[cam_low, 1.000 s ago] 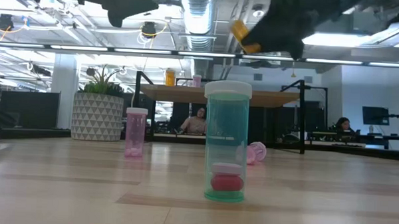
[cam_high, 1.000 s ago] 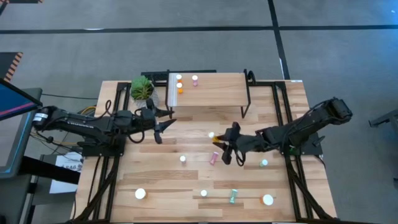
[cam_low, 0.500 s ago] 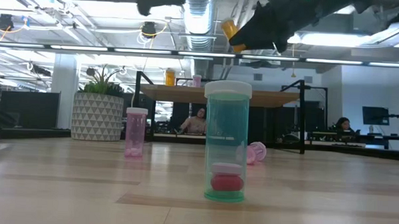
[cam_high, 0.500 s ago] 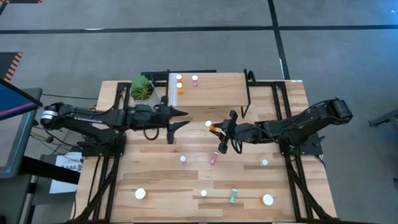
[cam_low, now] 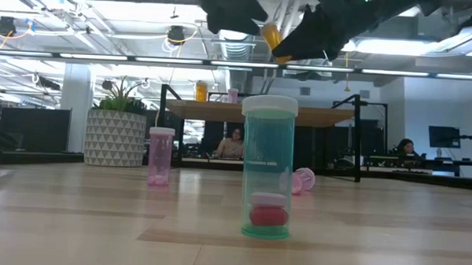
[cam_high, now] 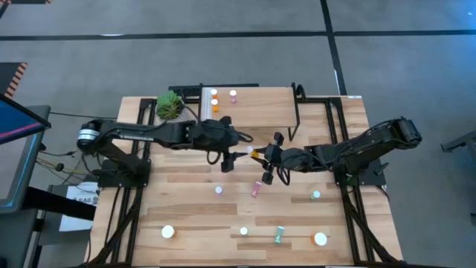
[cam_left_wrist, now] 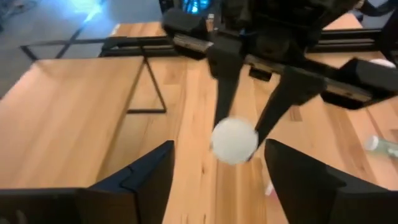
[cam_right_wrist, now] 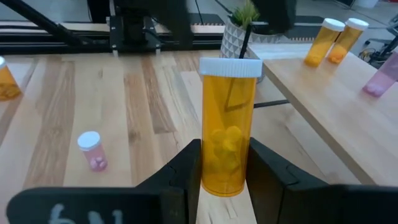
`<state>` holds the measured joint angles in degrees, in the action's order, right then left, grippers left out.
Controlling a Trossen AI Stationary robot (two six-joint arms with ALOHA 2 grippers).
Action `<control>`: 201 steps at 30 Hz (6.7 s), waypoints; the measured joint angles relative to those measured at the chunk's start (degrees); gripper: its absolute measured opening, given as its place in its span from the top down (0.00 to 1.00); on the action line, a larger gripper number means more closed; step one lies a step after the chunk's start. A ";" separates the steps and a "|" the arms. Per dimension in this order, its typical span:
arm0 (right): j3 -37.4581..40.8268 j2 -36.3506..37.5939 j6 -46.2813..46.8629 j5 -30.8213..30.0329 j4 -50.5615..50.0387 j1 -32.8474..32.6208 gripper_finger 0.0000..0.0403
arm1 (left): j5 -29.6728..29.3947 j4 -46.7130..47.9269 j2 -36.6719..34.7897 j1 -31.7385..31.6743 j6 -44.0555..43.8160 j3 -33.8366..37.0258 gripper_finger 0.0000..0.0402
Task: Pick and place medicine bottles onto shelf by color
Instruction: Put the small orange pill bottle on the shelf aligned with the other small orange pill bottles, then put the bottom pink pill bottle on the shelf aligned with the other pink pill bottle
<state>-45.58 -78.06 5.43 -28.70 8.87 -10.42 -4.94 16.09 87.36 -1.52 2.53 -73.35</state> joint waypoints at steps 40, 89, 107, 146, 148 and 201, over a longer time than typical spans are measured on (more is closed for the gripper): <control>0.00 -0.02 -0.94 3.08 1.46 -1.59 0.69 | 7.33 -1.09 2.80 0.00 -0.43 -1.24 0.64; 0.00 0.13 5.05 0.75 -5.21 0.26 0.38 | -5.85 43.63 3.29 -19.20 -1.76 -20.08 0.73; 0.00 0.13 5.22 0.78 -6.88 -0.50 0.38 | -5.52 41.10 3.89 -17.74 -2.25 -17.35 0.73; 0.00 0.13 5.27 1.20 -5.18 -0.06 0.38 | 1.74 35.77 1.04 -24.35 2.20 -9.92 0.73; 0.00 0.13 5.27 1.20 -5.21 -0.06 0.38 | 1.69 35.88 1.18 -24.33 2.20 -9.94 0.73; 0.00 0.13 6.75 1.79 -6.49 -0.11 0.38 | -4.01 38.06 -0.50 -20.92 2.38 -21.65 0.54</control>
<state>-45.58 -77.93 12.18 -26.92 2.38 -10.52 -8.95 54.15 86.86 -22.44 4.91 -95.00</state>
